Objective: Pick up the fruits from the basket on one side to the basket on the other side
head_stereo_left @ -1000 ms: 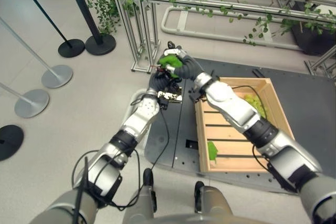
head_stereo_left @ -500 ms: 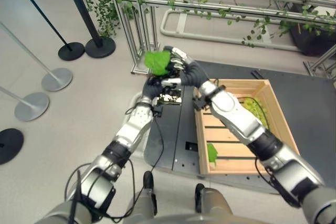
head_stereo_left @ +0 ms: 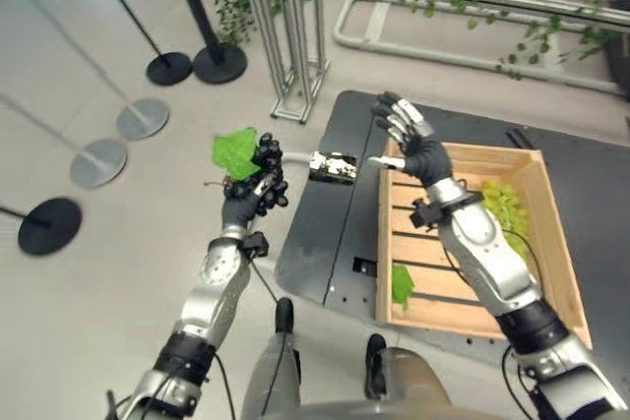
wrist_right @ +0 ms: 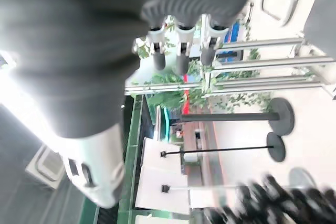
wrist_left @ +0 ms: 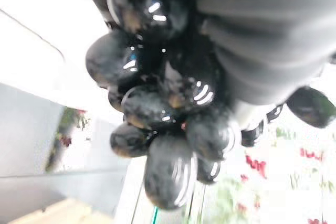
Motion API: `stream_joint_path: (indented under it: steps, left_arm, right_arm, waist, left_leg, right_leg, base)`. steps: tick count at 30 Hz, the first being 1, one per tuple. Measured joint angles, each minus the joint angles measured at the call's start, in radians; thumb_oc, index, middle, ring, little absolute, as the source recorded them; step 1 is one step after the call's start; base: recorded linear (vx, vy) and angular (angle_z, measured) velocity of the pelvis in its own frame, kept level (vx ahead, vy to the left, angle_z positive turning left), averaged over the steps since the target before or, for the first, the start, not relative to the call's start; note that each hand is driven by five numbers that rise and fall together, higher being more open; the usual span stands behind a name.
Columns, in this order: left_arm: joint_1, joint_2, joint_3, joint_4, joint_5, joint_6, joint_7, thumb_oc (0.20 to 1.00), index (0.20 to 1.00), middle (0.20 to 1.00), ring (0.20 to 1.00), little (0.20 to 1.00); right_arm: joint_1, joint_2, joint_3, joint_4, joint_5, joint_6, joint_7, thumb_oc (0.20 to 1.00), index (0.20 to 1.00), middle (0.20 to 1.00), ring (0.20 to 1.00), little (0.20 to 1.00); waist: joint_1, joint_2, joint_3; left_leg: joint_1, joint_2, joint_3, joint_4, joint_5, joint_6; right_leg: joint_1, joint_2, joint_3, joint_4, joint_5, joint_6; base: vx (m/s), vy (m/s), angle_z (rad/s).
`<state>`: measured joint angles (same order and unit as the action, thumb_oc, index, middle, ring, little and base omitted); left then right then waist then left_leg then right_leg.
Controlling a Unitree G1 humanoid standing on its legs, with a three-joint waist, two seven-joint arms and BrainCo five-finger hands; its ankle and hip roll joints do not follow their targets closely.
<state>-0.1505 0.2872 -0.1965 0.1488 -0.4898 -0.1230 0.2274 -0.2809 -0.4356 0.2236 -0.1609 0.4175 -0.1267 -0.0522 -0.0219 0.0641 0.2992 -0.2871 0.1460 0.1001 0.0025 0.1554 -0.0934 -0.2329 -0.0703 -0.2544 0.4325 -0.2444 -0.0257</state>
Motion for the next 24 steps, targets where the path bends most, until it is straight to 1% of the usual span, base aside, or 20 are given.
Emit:
stream_joint_path:
  steps: [1,2,3,4,5,6,7,8,9,10,11,13,14,15,16,18,19,20,22,24]
  left_arm:
    - [0.001,0.001,0.006,0.001,-0.004,0.000,-0.005,0.200,0.200,0.200,0.200,0.200]
    - [0.003,0.003,0.008,0.001,-0.004,0.000,-0.007,0.200,0.200,0.200,0.200,0.200]
    - [0.012,0.003,0.011,-0.002,-0.004,0.000,-0.013,0.200,0.200,0.200,0.200,0.200]
    - [0.016,0.003,0.015,-0.002,-0.004,0.000,-0.017,0.200,0.200,0.200,0.200,0.200]
    - [0.029,-0.006,0.031,-0.011,-0.004,-0.003,-0.025,0.200,0.200,0.200,0.200,0.200]
    - [0.034,-0.007,0.032,-0.013,-0.004,-0.007,-0.032,0.200,0.200,0.200,0.200,0.200]
    - [0.039,-0.007,0.035,-0.014,-0.004,-0.013,-0.035,0.200,0.200,0.200,0.200,0.200]
    - [0.047,-0.014,0.047,-0.014,-0.004,-0.015,-0.047,0.200,0.200,0.200,0.200,0.200]
    - [0.052,-0.017,0.051,-0.014,-0.004,-0.016,-0.049,0.200,0.200,0.200,0.200,0.200]
    - [0.063,-0.027,0.067,-0.014,-0.004,-0.016,-0.055,0.200,0.200,0.200,0.200,0.200]
    - [0.069,-0.030,0.071,-0.012,-0.004,-0.016,-0.056,0.200,0.200,0.200,0.200,0.200]
    - [0.082,-0.038,0.079,-0.018,-0.004,-0.018,-0.059,0.200,0.200,0.200,0.200,0.200]
    - [0.096,-0.045,0.088,-0.022,-0.004,-0.019,-0.058,0.200,0.200,0.200,0.200,0.200]
    - [0.121,-0.036,0.110,-0.041,-0.003,-0.019,-0.057,0.200,0.200,0.200,0.200,0.200]
    - [0.107,-0.033,0.112,-0.038,0.000,-0.017,-0.057,0.200,0.200,0.200,0.200,0.200]
    - [0.129,-0.027,0.109,-0.055,0.005,-0.016,-0.054,0.200,0.200,0.200,0.200,0.200]
    - [0.159,-0.010,0.116,-0.067,0.005,-0.015,-0.053,0.200,0.200,0.200,0.200,0.200]
    - [0.166,-0.001,0.118,-0.067,0.006,-0.015,-0.053,0.200,0.200,0.200,0.200,0.200]
    - [0.179,0.022,0.122,-0.067,0.010,-0.015,-0.052,0.200,0.200,0.200,0.200,0.200]
    - [0.175,0.048,0.131,-0.064,0.056,-0.013,-0.053,0.200,0.200,0.200,0.200,0.200]
  right_arm:
    - [0.006,0.002,-0.002,0.000,0.000,0.000,-0.001,1.000,1.000,1.000,1.000,1.000]
    - [0.018,0.006,-0.011,0.000,0.000,0.000,-0.001,1.000,1.000,1.000,1.000,1.000]
    - [0.024,0.009,-0.017,0.000,-0.001,0.000,-0.002,1.000,1.000,1.000,1.000,1.000]
    - [0.026,0.011,-0.023,0.000,-0.001,-0.002,-0.002,1.000,1.000,1.000,1.000,1.000]
    - [0.031,0.014,-0.032,0.001,-0.001,-0.004,-0.007,1.000,1.000,1.000,1.000,1.000]
    - [0.033,0.013,-0.041,-0.001,-0.001,-0.006,-0.011,1.000,1.000,1.000,1.000,1.000]
    - [0.032,0.013,-0.047,-0.001,-0.001,-0.007,-0.011,1.000,1.000,1.000,1.000,1.000]
    - [0.039,0.013,-0.062,-0.001,0.000,-0.007,-0.012,1.000,1.000,1.000,1.000,1.000]
    - [0.047,0.013,-0.067,-0.003,0.000,-0.007,-0.012,1.000,1.000,1.000,1.000,1.000]
    - [0.073,0.014,-0.086,-0.004,0.000,-0.006,-0.012,1.000,1.000,1.000,1.000,1.000]
    - [0.084,0.016,-0.095,-0.006,0.000,-0.007,-0.012,1.000,1.000,1.000,1.000,1.000]
    - [0.123,0.016,-0.117,-0.008,0.002,-0.005,-0.017,1.000,1.000,1.000,1.000,1.000]
    - [0.133,0.016,-0.116,-0.009,0.004,-0.005,-0.016,1.000,1.000,1.000,1.000,1.000]
    - [0.153,0.035,-0.125,-0.013,0.005,-0.008,-0.018,1.000,1.000,1.000,1.000,1.000]
    - [0.164,0.025,-0.145,-0.012,0.005,-0.010,-0.021,1.000,1.000,1.000,1.000,1.000]
    - [0.170,0.034,-0.171,0.036,0.009,0.002,-0.028,1.000,1.000,1.000,1.000,1.000]
    - [0.177,0.041,-0.171,0.035,0.009,0.001,-0.029,1.000,1.000,1.000,1.000,1.000]
    - [0.182,0.049,-0.172,0.035,0.009,0.001,-0.029,1.000,1.000,1.000,1.000,1.000]
    - [0.198,0.085,-0.173,0.035,0.010,-0.006,-0.032,1.000,1.000,1.000,1.000,1.000]
    - [0.225,0.126,-0.171,0.039,0.019,-0.009,-0.039,1.000,1.000,1.000,1.000,1.000]
  waist:
    - [0.005,-0.021,0.012]
    - [0.006,-0.045,0.023]
    - [0.013,-0.049,0.022]
    - [0.002,-0.050,0.023]
    - [-0.024,-0.053,0.023]
    - [-0.034,-0.057,0.021]
    - [-0.039,-0.056,0.019]
    - [-0.050,-0.054,0.017]
    - [-0.051,-0.054,0.013]
    - [-0.052,-0.052,0.011]
    - [-0.053,-0.052,0.010]
    - [-0.069,-0.051,0.008]
    - [-0.083,-0.031,-0.008]
    - [-0.080,-0.010,-0.072]
    - [-0.095,-0.004,-0.067]
    - [-0.043,-0.008,-0.073]
    - [-0.032,-0.016,-0.074]
    - [-0.031,-0.030,-0.079]
    - [-0.021,-0.061,-0.096]
    - [-0.020,-0.117,-0.116]
  left_leg:
    - [-0.014,-0.004,0.018,0.031,-0.046,0.002]
    - [-0.031,-0.017,0.013,0.124,-0.067,0.010]
    - [-0.030,-0.014,0.005,0.230,-0.100,-0.001]
    - [-0.023,-0.015,0.005,0.288,-0.123,-0.016]
    - [0.010,-0.013,0.007,0.371,-0.169,-0.025]
    - [0.052,-0.005,0.006,0.409,-0.212,-0.032]
    - [0.082,-0.003,0.006,0.424,-0.228,-0.038]
    - [0.108,0.006,0.006,0.480,-0.247,-0.061]
    - [0.131,0.006,0.006,0.482,-0.243,-0.054]
    - [0.186,0.008,0.004,0.481,-0.257,-0.071]
    - [0.192,0.002,0.003,0.460,-0.267,-0.061]
    - [0.189,-0.035,0.000,0.414,-0.273,-0.040]
    - [0.200,-0.041,-0.008,0.371,-0.289,-0.016]
    - [0.144,-0.036,-0.022,0.296,-0.319,0.003]
    - [0.136,-0.033,-0.033,0.288,-0.332,-0.006]
    - [0.161,-0.005,0.009,0.321,-0.388,0.003]
    - [0.195,-0.006,0.018,0.303,-0.395,-0.015]
    - [0.198,-0.018,0.014,0.306,-0.390,-0.010]
    - [0.185,-0.043,0.003,0.302,-0.384,0.008]
    - [0.171,-0.084,-0.029,0.295,-0.370,0.038]
  right_leg:
    - [0.001,-0.026,-0.018,-0.005,0.006,-0.011]
    - [0.004,-0.054,-0.032,-0.012,0.013,-0.014]
    - [0.014,-0.067,-0.049,-0.038,0.028,-0.020]
    - [0.024,-0.083,-0.075,-0.047,0.033,-0.021]
    - [0.053,-0.102,-0.117,-0.069,0.044,-0.015]
    - [0.059,-0.115,-0.131,-0.073,0.046,-0.013]
    - [0.060,-0.124,-0.147,-0.072,0.048,-0.011]
    - [0.064,-0.134,-0.176,-0.065,0.053,-0.004]
    - [0.061,-0.139,-0.179,-0.064,0.056,-0.004]
    - [0.058,-0.157,-0.196,-0.042,0.057,-0.002]
    - [0.057,-0.169,-0.200,-0.031,0.058,-0.001]
    - [0.024,-0.236,-0.221,0.090,0.063,-0.008]
    - [-0.040,-0.241,-0.223,0.142,0.046,0.015]
    - [-0.074,-0.161,-0.226,-0.045,0.071,0.026]
    - [-0.064,-0.164,-0.216,-0.063,0.148,0.024]
    - [-0.045,-0.173,-0.232,-0.059,0.165,0.025]
    - [-0.025,-0.189,-0.242,-0.043,0.166,0.033]
    - [-0.020,-0.205,-0.246,-0.048,0.174,0.035]
    - [0.008,-0.221,-0.255,-0.080,0.205,0.059]
    - [0.015,-0.251,-0.257,-0.093,0.244,0.085]
  base:
    - [-0.12,-0.080,0.55]
    - [-0.15,-0.048,0.52]
    - [-0.15,-0.049,0.56]
    - [-0.15,-0.026,0.74]
    - [-0.14,0.027,0.75]
    - [-0.14,0.025,0.67]
    - [-0.19,0.085,0.52]
    - [-0.11,0.061,0.42]
    - [-0.22,0.145,0.56]
    - [-0.11,0.083,0.49]
    - [-0.20,0.114,0.85]
    - [-0.19,0.109,0.96]
    - [-0.13,0.146,1.24]
    - [-0.08,0.148,1.59]
    - [-0.11,0.215,1.78]
    - [-0.17,0.175,0.85]
    - [-0.20,0.148,0.32]
    - [-0.28,0.190,0.50]
    - [-0.22,0.173,0.35]
    - [-0.34,0.333,0.49]
